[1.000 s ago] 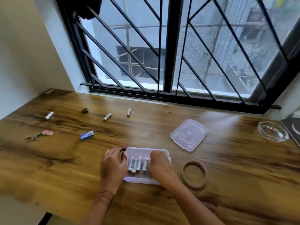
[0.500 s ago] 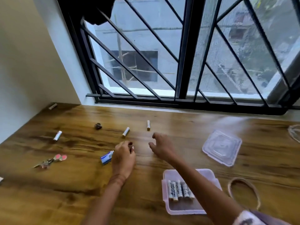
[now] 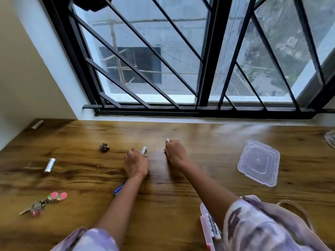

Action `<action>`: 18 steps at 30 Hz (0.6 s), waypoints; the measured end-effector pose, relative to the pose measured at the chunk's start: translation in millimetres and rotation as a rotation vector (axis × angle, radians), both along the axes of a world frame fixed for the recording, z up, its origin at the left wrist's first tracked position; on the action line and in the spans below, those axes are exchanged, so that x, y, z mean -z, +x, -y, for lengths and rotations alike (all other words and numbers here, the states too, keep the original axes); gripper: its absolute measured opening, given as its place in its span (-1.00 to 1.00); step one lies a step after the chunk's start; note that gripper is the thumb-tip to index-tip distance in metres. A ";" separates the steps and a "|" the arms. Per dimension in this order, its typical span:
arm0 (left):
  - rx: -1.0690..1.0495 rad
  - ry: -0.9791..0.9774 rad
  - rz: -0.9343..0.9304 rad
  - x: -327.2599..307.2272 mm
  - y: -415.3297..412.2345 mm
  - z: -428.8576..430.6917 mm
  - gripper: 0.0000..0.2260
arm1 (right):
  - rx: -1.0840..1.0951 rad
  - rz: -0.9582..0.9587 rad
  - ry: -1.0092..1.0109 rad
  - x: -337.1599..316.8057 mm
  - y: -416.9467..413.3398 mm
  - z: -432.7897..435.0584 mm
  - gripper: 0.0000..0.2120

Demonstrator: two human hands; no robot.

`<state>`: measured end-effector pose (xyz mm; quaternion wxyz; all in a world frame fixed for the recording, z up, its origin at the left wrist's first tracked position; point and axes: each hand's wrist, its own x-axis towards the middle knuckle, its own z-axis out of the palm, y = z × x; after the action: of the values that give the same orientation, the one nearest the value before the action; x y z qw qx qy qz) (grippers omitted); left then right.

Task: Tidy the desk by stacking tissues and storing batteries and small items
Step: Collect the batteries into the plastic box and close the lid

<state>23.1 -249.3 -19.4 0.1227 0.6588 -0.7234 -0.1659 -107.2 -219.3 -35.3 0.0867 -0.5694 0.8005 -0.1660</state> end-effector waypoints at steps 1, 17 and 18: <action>0.002 0.007 -0.010 0.2 -0.3 -0.4 -0.67 | 0.024 -0.006 -0.032 0.4 0.6 -2.3 -0.86; 0.167 -0.071 -0.403 -28.7 -1.3 -119.5 -0.83 | -0.048 0.627 -0.071 -80.8 -34.7 -190.0 -0.89; 0.179 -0.064 -0.419 -30.7 -2.8 -126.3 -0.83 | -0.059 0.629 -0.011 -80.7 -37.2 -202.6 -0.88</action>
<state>20.3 -123.0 11.3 0.2760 0.5388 -0.7427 -0.2863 -144.4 -16.7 45.4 0.3319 -0.5137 0.7164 -0.3357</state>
